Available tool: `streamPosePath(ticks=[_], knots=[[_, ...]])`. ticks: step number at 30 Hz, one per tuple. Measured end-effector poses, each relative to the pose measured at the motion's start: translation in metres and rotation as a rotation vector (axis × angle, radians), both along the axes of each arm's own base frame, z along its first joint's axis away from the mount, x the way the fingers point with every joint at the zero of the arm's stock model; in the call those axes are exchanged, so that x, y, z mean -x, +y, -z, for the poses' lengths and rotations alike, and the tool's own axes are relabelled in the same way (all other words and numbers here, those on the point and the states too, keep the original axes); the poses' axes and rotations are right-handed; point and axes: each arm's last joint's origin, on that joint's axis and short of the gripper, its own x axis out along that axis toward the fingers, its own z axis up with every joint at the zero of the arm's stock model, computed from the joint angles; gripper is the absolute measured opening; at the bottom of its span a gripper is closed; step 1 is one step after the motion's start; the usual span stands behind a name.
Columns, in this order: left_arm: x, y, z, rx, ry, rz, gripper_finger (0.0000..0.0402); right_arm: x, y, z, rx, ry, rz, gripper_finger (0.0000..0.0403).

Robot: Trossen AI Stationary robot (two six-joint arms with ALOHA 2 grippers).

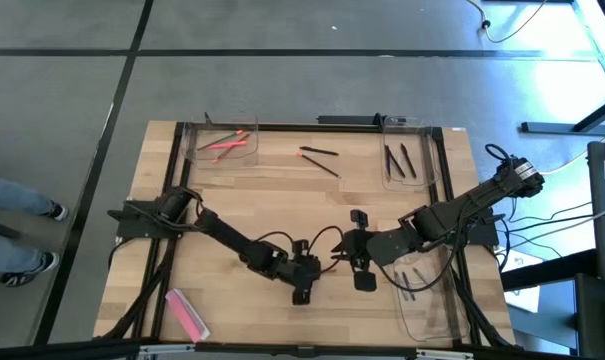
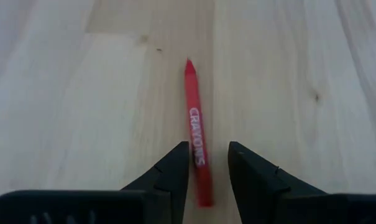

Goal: Sort crayons/erasers/pens/pencils in bins
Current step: Put the red crayon into the bottom transparent bin

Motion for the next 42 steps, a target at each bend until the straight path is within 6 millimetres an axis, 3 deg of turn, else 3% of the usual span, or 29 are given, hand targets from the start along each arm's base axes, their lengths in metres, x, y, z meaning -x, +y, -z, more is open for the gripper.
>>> streamPosePath(ticks=[16, 30, 34, 42], knots=[[-0.004, 0.004, 0.01, -0.002, 0.016, 0.007, 0.0082, -0.002, -0.005, 0.0, 0.005, 0.003, 0.016, 0.0058], [-0.003, 0.005, 0.014, -0.028, 0.032, 0.025, 0.001, -0.002, -0.005, 0.0, 0.005, 0.002, 0.017, 0.0058], [-0.003, 0.005, 0.014, -0.028, 0.033, 0.026, 0.0007, -0.002, -0.006, 0.0, 0.005, 0.002, 0.016, 0.0058], [-0.003, 0.005, 0.009, -0.02, 0.025, 0.029, 0.0003, 0.015, -0.014, -0.017, -0.022, -0.02, 0.025, 0.0058]])
